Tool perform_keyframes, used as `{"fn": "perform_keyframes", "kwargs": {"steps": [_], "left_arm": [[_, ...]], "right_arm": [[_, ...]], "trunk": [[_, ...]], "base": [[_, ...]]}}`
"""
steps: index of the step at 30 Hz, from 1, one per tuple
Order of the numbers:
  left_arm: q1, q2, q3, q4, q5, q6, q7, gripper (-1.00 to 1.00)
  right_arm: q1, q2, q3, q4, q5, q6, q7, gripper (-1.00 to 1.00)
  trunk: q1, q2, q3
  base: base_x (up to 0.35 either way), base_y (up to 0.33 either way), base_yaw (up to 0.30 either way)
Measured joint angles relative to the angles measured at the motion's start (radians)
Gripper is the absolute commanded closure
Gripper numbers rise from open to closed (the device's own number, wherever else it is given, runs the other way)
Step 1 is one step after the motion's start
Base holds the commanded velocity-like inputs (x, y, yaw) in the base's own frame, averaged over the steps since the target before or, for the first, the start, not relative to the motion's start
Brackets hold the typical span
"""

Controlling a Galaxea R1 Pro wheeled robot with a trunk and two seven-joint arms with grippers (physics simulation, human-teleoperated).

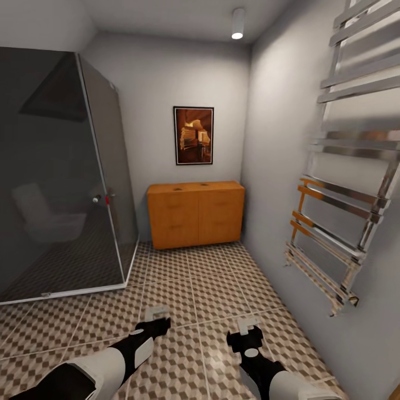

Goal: Take the four mousetraps from the cabinet in the bathroom and place them on the bathroom floor. Make sure all four end up on the same floor surface, and ensure that at least two of them are either under or directly next to the same bathroom sink.

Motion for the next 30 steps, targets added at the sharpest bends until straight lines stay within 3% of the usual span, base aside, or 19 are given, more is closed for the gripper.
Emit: {"fn": "perform_keyframes", "kwargs": {"steps": [14, 30], "left_arm": [[0.000, 0.001, 0.000, 0.000, 0.000, 0.000, 0.001, -1.00], [0.000, 0.000, 0.000, 0.000, 0.000, 0.000, 0.000, -1.00]], "right_arm": [[0.000, 0.000, -0.003, -0.001, -0.011, 0.000, -0.010, -1.00], [0.000, 0.000, -0.007, -0.009, -0.013, 0.000, -0.013, -1.00]], "trunk": [[0.000, 0.000, 0.000], [0.000, 0.000, 0.000]], "base": [[0.328, 0.000, 0.004], [0.328, 0.000, 0.111]]}}
